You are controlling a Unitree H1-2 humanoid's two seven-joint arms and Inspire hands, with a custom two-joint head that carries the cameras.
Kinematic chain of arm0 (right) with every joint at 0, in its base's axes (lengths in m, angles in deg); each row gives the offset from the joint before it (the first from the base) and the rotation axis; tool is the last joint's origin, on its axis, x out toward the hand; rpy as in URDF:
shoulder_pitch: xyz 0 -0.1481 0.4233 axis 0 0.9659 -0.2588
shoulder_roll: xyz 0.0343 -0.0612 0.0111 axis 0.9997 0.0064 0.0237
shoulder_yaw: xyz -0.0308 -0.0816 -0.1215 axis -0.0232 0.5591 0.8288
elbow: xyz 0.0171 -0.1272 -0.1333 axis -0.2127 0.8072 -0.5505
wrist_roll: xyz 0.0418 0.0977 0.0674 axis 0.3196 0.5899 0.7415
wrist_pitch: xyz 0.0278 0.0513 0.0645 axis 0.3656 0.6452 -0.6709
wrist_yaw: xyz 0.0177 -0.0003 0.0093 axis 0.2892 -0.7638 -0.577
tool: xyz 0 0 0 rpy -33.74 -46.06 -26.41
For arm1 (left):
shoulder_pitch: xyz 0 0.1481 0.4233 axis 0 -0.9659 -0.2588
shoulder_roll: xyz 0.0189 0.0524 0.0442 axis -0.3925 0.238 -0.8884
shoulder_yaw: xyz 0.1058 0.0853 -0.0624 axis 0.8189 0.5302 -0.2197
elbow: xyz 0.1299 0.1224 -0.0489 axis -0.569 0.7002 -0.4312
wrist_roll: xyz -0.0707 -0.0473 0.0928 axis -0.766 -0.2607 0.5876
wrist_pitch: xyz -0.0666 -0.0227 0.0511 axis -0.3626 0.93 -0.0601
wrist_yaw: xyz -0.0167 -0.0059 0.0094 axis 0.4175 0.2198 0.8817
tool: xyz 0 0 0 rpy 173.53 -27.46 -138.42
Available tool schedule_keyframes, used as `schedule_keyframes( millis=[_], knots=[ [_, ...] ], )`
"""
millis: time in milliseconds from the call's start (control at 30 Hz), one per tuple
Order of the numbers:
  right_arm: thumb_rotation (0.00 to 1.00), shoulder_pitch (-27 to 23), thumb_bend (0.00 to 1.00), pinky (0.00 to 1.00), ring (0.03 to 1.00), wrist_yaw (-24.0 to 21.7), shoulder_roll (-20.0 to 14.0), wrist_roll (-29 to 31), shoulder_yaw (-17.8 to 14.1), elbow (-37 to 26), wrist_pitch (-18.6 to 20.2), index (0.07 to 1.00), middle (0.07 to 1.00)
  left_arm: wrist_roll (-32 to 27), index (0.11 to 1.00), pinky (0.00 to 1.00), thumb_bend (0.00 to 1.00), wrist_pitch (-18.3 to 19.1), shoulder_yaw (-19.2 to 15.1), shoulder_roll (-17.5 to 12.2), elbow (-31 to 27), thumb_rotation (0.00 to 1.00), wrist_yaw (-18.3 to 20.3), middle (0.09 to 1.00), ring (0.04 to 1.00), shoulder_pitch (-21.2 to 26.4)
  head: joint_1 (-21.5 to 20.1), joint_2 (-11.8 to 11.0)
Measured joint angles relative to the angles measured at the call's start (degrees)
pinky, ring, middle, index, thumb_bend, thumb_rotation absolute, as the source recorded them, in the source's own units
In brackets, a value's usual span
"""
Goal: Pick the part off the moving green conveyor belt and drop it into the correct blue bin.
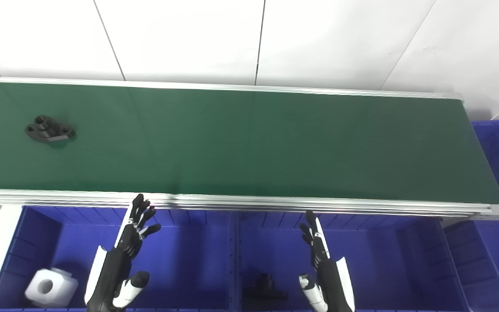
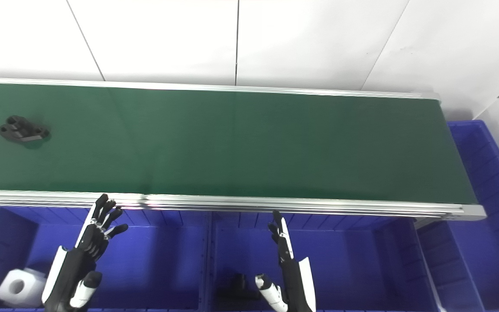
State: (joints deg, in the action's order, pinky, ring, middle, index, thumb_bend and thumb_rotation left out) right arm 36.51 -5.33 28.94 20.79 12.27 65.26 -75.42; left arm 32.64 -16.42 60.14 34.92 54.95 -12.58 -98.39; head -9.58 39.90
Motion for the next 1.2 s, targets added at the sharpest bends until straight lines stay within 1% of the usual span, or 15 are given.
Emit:
schedule_keyframes(
  millis=[167,300,567,667,700,767,833,867,900,967,1000,1033,1133,1200],
  knots=[
    [1.00,-0.2,0.97,0.95,0.950,0.0,0.1,0.0,0.1,0.2,0.0,1.000,0.989,0.5,1.000,0.80,1.00,0.0,0.0,0.0,0.1,0.94,0.0,0.975,0.927,0.1,0.0,0.0],
    [1.00,-0.2,0.95,0.95,0.952,0.1,0.0,0.0,0.2,0.3,0.0,1.000,0.992,0.8,1.000,0.82,1.00,0.0,0.0,0.0,0.1,0.93,0.0,0.982,0.938,0.1,0.0,0.0],
    [1.00,-0.2,0.96,0.95,0.953,0.1,0.0,0.0,0.3,0.4,0.0,1.000,0.994,0.8,1.000,0.81,1.00,0.0,0.0,0.0,0.1,0.93,0.0,0.975,0.929,0.1,0.1,0.0],
    [1.00,-0.2,0.97,0.95,0.953,0.1,0.0,0.0,0.3,0.4,0.0,1.000,0.991,0.8,1.000,0.81,1.00,0.0,0.0,0.0,0.1,0.93,0.0,0.973,0.926,0.1,0.2,-0.4],
    [1.00,-0.2,0.96,0.95,0.955,0.1,0.0,0.0,0.3,0.4,0.0,1.000,0.991,0.9,1.000,0.80,1.00,0.0,0.0,0.0,0.2,0.93,-0.1,0.973,0.924,0.1,0.5,-0.8],
    [1.00,-0.3,0.96,0.95,0.954,0.1,-0.1,0.1,0.3,0.5,0.0,1.000,0.991,1.1,1.000,0.80,1.00,0.0,0.1,0.0,0.3,0.94,-0.1,0.973,0.921,0.1,0.5,-0.8],
    [1.00,-0.5,0.97,0.96,0.953,0.2,-0.2,0.2,0.3,0.9,0.0,1.000,0.992,1.5,1.000,0.81,1.00,0.0,0.2,0.0,0.7,0.93,-0.5,0.973,0.920,0.2,1.4,-2.5],
    [1.00,-0.7,0.97,0.96,0.955,0.3,-0.3,0.2,0.3,1.2,0.0,1.000,0.994,1.5,1.000,0.81,1.00,0.0,0.4,0.0,1.0,0.92,-0.6,0.974,0.922,0.2,1.4,-2.5],
    [1.00,-0.8,0.96,0.96,0.957,0.4,-0.5,0.3,0.3,1.5,0.0,1.000,0.996,1.5,1.000,0.81,1.00,0.0,0.6,0.0,1.3,0.92,-0.8,0.976,0.924,0.2,2.4,-4.0],
    [1.00,-1.0,0.96,0.96,0.957,0.5,-1.1,0.8,0.4,2.2,0.0,1.000,0.996,1.6,1.000,0.81,1.00,0.0,1.2,0.0,2.2,0.92,-1.2,0.974,0.922,0.3,2.4,-4.0],
    [1.00,-1.2,0.96,0.96,0.958,0.7,-1.4,1.0,0.6,2.6,0.0,1.000,0.997,1.7,1.000,0.81,1.00,0.0,1.7,0.0,2.6,0.92,-1.7,0.972,0.920,0.4,4.0,-6.0],
    [1.00,-1.4,0.96,0.96,0.958,1.0,-1.7,1.1,0.7,2.9,0.0,1.000,0.998,2.0,1.000,0.80,1.00,0.0,2.2,0.0,3.1,0.92,-2.1,0.971,0.919,0.5,5.9,-7.0],
    [0.99,-2.1,0.99,0.98,0.986,1.1,-2.8,2.9,0.6,4.1,-0.1,1.000,1.000,2.3,1.000,0.84,1.00,0.0,3.8,0.1,4.6,0.89,-3.2,0.973,0.936,1.3,8.1,-7.4],
    [0.98,-2.3,0.99,0.99,0.996,0.9,-3.3,4.2,0.2,4.1,-0.1,1.000,1.000,2.0,1.000,0.84,1.00,0.0,4.5,0.1,5.0,0.89,-3.4,0.969,0.934,2.0,8.7,-7.6]
  ],
)
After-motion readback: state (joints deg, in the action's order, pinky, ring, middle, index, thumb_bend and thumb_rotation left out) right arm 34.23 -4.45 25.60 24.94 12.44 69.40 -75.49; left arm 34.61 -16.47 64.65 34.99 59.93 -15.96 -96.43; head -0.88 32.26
